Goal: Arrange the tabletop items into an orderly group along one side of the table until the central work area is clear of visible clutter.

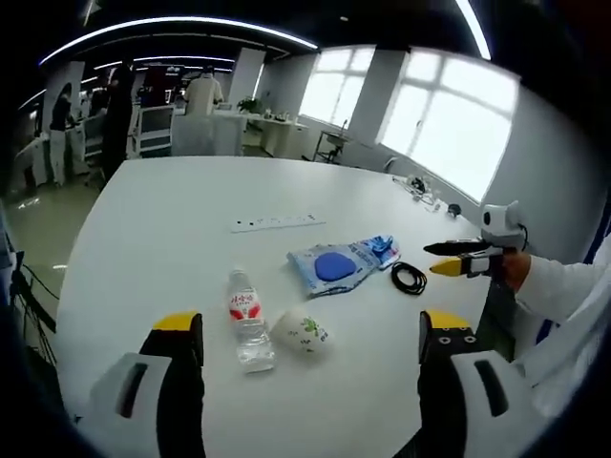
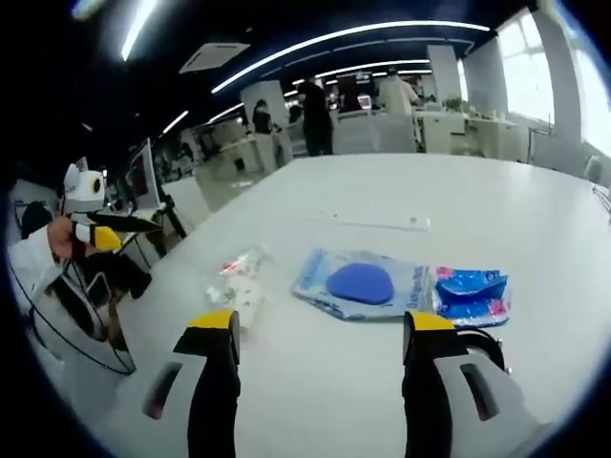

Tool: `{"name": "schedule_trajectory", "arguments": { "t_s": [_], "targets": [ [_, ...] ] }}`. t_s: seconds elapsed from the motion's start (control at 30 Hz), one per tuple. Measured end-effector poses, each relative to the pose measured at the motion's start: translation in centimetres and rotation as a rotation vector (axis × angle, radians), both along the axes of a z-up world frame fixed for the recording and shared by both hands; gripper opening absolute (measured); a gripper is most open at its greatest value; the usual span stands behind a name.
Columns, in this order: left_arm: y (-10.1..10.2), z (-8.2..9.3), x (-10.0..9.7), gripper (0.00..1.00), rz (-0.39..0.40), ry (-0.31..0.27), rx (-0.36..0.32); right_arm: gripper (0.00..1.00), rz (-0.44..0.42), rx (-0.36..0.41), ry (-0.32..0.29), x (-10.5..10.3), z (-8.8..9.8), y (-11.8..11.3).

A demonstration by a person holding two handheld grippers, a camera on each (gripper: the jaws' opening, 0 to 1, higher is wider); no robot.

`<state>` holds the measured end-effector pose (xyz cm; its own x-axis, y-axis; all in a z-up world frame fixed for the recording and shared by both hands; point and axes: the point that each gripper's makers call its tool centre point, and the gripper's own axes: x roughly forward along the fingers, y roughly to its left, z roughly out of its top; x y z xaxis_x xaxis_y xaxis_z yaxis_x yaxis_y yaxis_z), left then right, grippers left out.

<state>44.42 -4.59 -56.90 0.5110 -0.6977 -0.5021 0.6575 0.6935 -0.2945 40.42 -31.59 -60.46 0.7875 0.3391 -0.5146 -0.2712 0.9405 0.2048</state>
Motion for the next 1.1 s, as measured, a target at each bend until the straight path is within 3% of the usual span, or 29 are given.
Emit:
{"name": "schedule_trajectory", "arguments": {
  "t_s": [0.53,1.1],
  "targets": [
    [2.8,0.4,-3.2,0.96,0.012,0.005,-0.027,0.72,0.092,0.060,0.012,0.7,1.5,3.7],
    [5.0,0.4,-3.7,0.94,0.024,0.009,-0.053,0.72,0.215,0.093,0.043,5.4,1.6,9.4]
  ]
}}
